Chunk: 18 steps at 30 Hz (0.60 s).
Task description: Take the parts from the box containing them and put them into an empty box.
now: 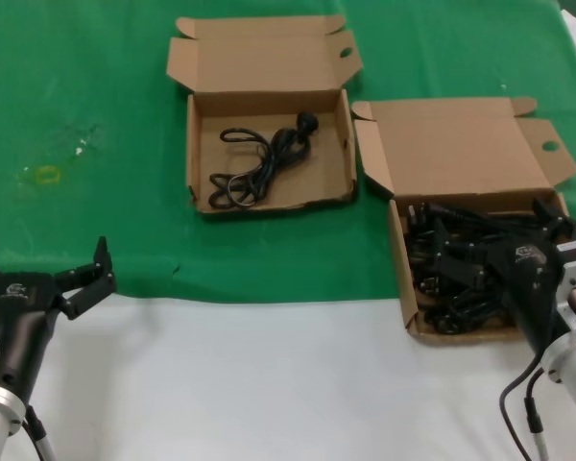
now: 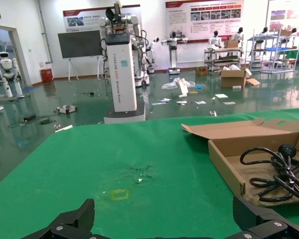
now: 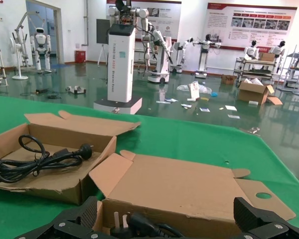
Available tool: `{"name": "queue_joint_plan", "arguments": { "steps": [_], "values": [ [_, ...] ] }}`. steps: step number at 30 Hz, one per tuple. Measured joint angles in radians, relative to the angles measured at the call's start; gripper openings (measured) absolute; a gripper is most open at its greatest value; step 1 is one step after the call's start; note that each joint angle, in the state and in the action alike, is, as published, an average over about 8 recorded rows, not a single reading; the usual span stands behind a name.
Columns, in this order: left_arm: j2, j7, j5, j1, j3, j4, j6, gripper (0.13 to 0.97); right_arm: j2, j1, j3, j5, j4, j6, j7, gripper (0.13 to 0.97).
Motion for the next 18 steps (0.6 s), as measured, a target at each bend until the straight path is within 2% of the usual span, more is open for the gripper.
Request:
{"name": "queue_joint_plan", "arguments": {
  "steps": [18],
  "values": [
    [0.000, 0.000, 0.000, 0.000, 0.000, 0.000, 0.000, 0.966, 0.000, 0.000, 0.000, 0.000, 0.000, 0.000, 0.000, 0.966]
  ]
}}
